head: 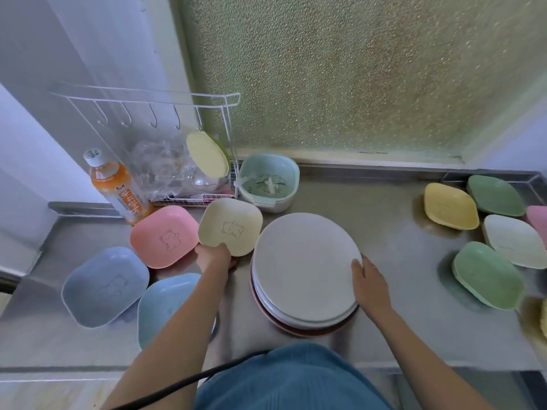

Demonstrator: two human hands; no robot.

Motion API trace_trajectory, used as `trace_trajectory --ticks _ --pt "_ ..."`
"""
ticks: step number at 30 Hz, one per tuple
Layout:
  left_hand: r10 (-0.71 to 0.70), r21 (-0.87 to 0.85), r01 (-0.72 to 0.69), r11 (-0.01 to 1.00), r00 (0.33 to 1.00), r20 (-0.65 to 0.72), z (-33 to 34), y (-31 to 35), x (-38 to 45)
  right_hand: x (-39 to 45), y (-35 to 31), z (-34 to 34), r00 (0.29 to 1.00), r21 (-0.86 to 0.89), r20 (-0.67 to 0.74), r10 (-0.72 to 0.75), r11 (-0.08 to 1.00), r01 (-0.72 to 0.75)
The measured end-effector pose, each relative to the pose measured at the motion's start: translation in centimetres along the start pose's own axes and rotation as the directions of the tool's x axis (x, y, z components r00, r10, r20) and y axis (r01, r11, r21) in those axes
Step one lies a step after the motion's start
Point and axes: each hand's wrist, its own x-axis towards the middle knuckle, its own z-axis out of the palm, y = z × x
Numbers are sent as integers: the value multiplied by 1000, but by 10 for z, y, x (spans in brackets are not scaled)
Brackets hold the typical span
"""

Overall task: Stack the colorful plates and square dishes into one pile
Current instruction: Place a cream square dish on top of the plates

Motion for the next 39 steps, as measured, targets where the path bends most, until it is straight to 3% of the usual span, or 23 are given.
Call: trace_trajectory --ticks 5,11,15,19,22,25,27,29,34,35,37,39 --pt "157 66 -150 987 980 -125 -2 6 -18 -4 0 2 1000 -13 -25 9 1000 -9" --pt "355 -19 -363 932 920 -165 -11 -1 -40 -7 -6 0 995 -136 -96 -18 991 5" --pt "395 -90 -421 903 893 -217 -25 3 -43 -13 -21 -1 946 -325 -261 -189 941 99" --pt "411 -251 -426 870 905 -112 -19 7 -62 -21 -52 8 887 -285 -327 -327 929 237" --pt "400 -327 -359 874 914 66 -3 1 -87 -25 -82 18 919 -45 -284 -274 961 272" --pt "416 -243 -350 905 850 323 14 -15 -110 -24 -98 21 971 318 -213 -104 933 170" --pt "446 -150 -423 894 797 407 18 -24 -117 -20 -93 15 970 349 -238 -40 929 124" --pt "486 -36 -513 858 785 385 17 -26 -117 -17 -81 8 964 267 -260 -46 956 118" --pt "528 252 -632 733 762 374 13 -37 -114 -14 -67 9 972 56 -215 -97 992 111" --pt "546 332 -667 667 741 391 13 -39 -112 -14 -66 12 973 6 -208 -102 994 105" --pt "583 561 -726 398 672 457 13 -41 -107 -16 -63 17 974 -122 -189 -126 987 104" --pt "588 682 -714 157 623 517 13 -39 -105 -16 -59 19 976 -250 -173 -134 964 88"
